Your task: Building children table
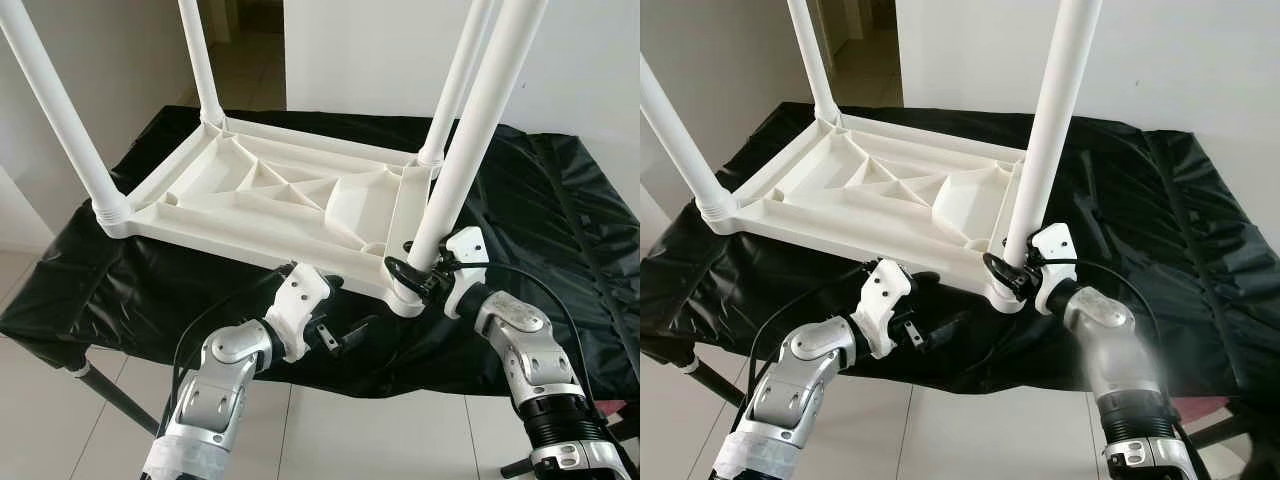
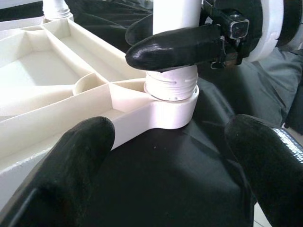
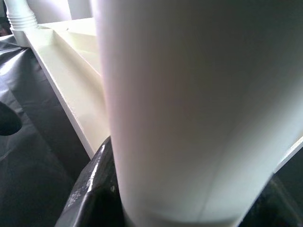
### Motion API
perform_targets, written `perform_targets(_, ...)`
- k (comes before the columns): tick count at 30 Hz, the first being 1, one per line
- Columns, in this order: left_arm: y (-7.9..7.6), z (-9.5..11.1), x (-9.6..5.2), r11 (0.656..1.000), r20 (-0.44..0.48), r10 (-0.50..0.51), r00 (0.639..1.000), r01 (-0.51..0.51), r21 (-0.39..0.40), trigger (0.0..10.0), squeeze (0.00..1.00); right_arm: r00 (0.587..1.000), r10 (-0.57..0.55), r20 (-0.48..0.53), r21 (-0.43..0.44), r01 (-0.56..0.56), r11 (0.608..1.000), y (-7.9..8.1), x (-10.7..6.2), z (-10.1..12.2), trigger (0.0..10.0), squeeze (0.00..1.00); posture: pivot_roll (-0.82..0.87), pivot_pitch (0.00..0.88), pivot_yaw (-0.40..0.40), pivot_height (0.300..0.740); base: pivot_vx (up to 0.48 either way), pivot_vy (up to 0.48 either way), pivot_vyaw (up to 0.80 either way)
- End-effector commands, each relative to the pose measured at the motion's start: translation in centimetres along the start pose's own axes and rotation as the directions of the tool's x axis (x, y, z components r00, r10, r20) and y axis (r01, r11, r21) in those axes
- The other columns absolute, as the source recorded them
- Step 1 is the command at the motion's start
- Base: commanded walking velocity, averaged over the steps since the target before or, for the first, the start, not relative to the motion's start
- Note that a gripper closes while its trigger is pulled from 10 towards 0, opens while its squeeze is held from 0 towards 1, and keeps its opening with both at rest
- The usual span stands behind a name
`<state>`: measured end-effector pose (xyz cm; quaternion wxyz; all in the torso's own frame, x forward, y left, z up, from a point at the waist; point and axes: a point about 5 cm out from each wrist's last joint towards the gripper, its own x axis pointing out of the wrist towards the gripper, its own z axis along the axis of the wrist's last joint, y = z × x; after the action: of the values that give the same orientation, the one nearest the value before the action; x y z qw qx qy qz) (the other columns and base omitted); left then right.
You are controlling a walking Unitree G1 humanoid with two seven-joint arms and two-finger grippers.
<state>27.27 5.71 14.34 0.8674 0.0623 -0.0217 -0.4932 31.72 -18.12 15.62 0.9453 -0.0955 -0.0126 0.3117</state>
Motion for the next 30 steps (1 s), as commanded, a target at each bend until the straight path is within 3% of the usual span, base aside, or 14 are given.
perform_targets(1,0.5,-0.2,-0.1,0.992,-0.006,0.128,0.992,-0.128,-0.017,10.0,0.00,0.999,-0.009,-0.032,0.032,0.010,0.999,0.3,-0.1,-0.7,10.0,0.00,-0.06,0.073,0.005,0.740,0.000,0.000,0.00)
perform_targets(6,0.4,-0.2,-0.1,0.992,-0.006,0.126,0.992,-0.126,-0.019,10.0,0.00,0.997,-0.073,-0.005,0.071,0.073,0.995,0.5,0.1,-0.5,10.0,0.00,-0.06,0.076,0.007,0.740,0.000,0.000,0.00)
perform_targets(12,0.3,-0.3,-0.1,0.993,-0.010,0.119,0.993,-0.119,-0.024,10.0,0.00,0.967,-0.254,-0.001,0.129,0.252,0.959,1.4,0.2,0.0,10.0,0.00,-0.07,0.082,0.015,0.740,0.000,0.000,0.00)
perform_targets(16,0.3,-0.3,-0.1,0.993,-0.011,0.114,0.993,-0.114,-0.024,10.0,0.00,0.911,-0.409,-0.041,0.163,0.410,0.897,2.0,0.2,0.1,10.0,0.00,-0.07,0.083,0.019,0.740,0.000,0.000,0.00)
perform_targets(22,0.2,-0.2,0.0,0.994,-0.008,0.109,0.994,-0.109,-0.026,10.0,0.00,0.850,-0.519,-0.084,0.181,0.526,0.831,3.0,0.3,0.1,10.0,0.00,-0.08,0.083,0.018,0.740,0.000,0.000,0.00)
perform_targets(23,0.2,-0.2,0.0,0.994,-0.007,0.108,0.994,-0.108,-0.026,10.0,0.00,0.815,-0.571,-0.103,0.189,0.579,0.793,3.5,0.5,0.0,10.0,0.00,-0.08,0.084,0.019,0.740,0.000,0.000,0.00)
perform_targets(24,0.2,-0.2,0.0,0.994,-0.007,0.108,0.994,-0.108,-0.026,10.0,0.00,0.815,-0.571,-0.103,0.189,0.579,0.793,3.5,0.5,0.0,10.0,0.00,-0.08,0.084,0.019,0.740,0.000,0.000,0.00)
perform_targets(25,0.2,-0.1,0.0,0.994,-0.004,0.108,0.994,-0.108,-0.026,10.0,0.00,0.770,-0.625,-0.126,0.217,0.636,0.740,4.3,0.8,-0.1,10.0,0.00,-0.07,0.081,0.011,0.740,0.000,0.000,0.00)
perform_targets(26,0.2,-0.1,0.0,0.994,-0.004,0.108,0.994,-0.108,-0.026,10.0,0.00,0.770,-0.625,-0.126,0.217,0.636,0.740,4.3,0.8,-0.1,10.0,0.00,-0.07,0.081,0.011,0.740,0.000,0.000,0.00)
perform_targets(27,0.2,-0.1,0.0,0.994,-0.002,0.108,0.994,-0.108,-0.026,10.0,0.00,0.740,-0.657,-0.144,0.236,0.671,0.703,4.8,1.0,-0.2,10.0,0.00,-0.07,0.081,0.011,0.740,0.000,0.000,0.00)
perform_targets(30,0.2,0.0,0.1,0.993,0.002,0.113,0.994,-0.113,-0.026,10.0,0.00,0.737,-0.660,-0.142,0.277,0.670,0.689,5.6,1.6,0.1,10.0,0.00,-0.06,0.077,0.004,0.740,0.000,0.000,0.00)
